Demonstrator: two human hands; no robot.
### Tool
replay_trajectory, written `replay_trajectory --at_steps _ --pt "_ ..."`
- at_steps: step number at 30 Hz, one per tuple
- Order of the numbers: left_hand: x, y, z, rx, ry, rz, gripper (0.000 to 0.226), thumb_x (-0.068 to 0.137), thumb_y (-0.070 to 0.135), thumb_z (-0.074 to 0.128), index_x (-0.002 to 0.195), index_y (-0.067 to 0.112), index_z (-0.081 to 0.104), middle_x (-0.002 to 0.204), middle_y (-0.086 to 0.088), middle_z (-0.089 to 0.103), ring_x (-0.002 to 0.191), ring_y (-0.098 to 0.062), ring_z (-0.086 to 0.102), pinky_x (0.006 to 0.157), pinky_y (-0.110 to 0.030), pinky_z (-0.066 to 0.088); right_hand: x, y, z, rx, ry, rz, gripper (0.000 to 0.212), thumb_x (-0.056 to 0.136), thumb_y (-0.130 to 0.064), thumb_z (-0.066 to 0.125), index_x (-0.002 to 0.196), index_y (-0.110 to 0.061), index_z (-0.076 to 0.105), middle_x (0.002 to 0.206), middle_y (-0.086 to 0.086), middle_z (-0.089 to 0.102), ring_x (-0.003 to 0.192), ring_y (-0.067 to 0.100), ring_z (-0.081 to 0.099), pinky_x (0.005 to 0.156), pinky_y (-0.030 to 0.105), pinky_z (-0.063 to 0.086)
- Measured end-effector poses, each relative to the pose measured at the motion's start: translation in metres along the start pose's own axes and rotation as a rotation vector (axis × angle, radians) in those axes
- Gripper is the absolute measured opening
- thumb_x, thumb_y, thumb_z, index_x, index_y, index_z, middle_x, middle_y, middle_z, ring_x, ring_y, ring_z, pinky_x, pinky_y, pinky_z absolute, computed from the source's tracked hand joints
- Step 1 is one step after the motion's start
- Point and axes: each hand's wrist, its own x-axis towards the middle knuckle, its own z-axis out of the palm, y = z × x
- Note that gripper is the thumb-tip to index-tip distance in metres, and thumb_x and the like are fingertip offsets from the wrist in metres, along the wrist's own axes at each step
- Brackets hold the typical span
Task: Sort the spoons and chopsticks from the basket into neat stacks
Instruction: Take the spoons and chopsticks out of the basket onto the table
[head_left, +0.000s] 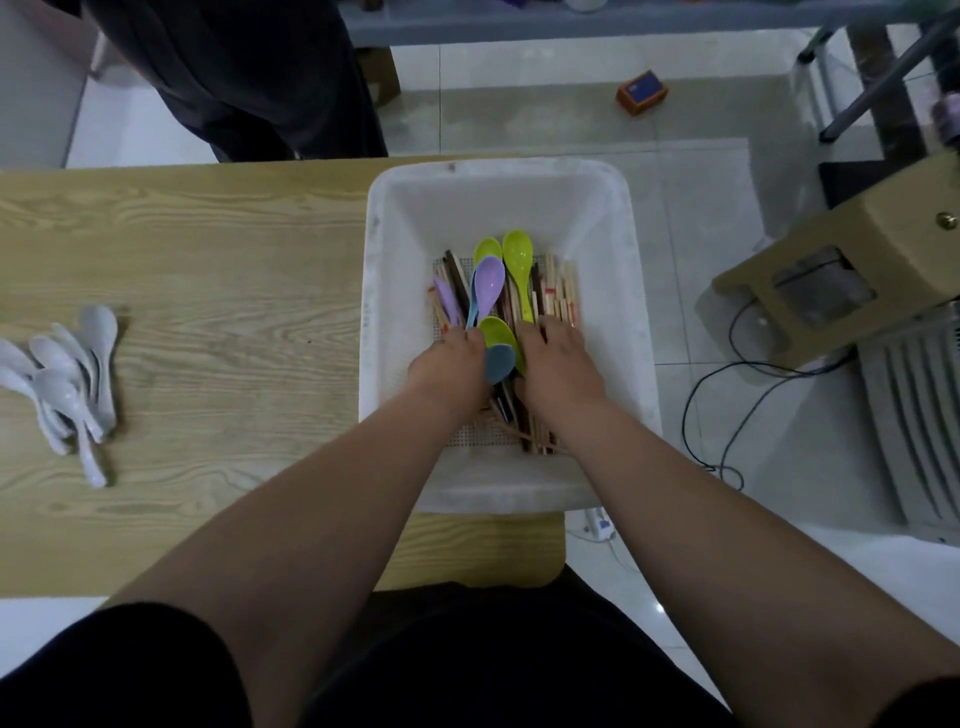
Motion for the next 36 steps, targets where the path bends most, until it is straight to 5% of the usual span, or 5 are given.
replay_trajectory --at_steps 8,15,21,30,36 --pt "0.006 0.001 -0.005 -0.087 -0.030 -0.014 0.027 0.091 0.008 0.054 0.118 0.004 0.051 0.121 -0.018 0.059 0.107 -0.033 0.061 0.080 -0.039 0.048 0.013 -0.004 -0.005 -0.010 0.059 0.032 0.030 0.092 -0.005 0.050 0.122 -0.006 0.051 0.127 0.020 0.049 0.118 0.038 0.045 0.092 0.041 0.041" --pt "-0.001 -0.003 -0.018 -0.636 0.127 -0.102 0.003 0.088 0.008 0.052 0.087 0.005 0.053 0.089 -0.019 0.063 0.075 -0.035 0.063 0.056 -0.036 0.041 0.008 -0.005 -0.012 0.296 0.093 0.194 0.019 0.097 -0.008 0.047 0.115 -0.007 0.044 0.107 0.016 0.059 0.090 0.033 0.057 0.068 0.034 0.038" --pt "-0.013 -0.003 -0.031 -1.121 0.057 -0.337 0.021 0.093 0.013 0.054 0.113 0.009 0.059 0.088 -0.010 0.063 0.073 -0.027 0.062 0.051 -0.030 0.049 -0.017 -0.016 -0.025 0.669 0.212 0.276 0.011 0.096 -0.012 0.046 0.106 -0.015 0.050 0.087 0.005 0.057 0.073 0.022 0.055 0.053 0.028 0.035" --pt "-0.038 0.002 -0.049 -1.788 -0.048 -0.359 0.022 0.098 0.003 0.054 0.120 -0.003 0.057 0.097 -0.014 0.067 0.084 -0.023 0.065 0.060 -0.030 0.057 -0.054 -0.034 -0.026 0.803 0.285 0.109 0.006 0.098 -0.018 0.054 0.102 -0.022 0.056 0.092 0.000 0.062 0.082 0.015 0.060 0.064 0.030 0.047" --pt "-0.063 -0.025 -0.060 -1.915 0.001 -0.232 0.013 0.096 -0.001 0.057 0.109 -0.001 0.059 0.090 -0.017 0.066 0.079 -0.026 0.067 0.071 -0.035 0.056 -0.068 -0.074 -0.031 0.809 0.276 0.001 0.005 0.099 -0.020 0.058 0.098 -0.024 0.061 0.080 -0.007 0.061 0.071 0.006 0.055 0.060 0.024 0.041"
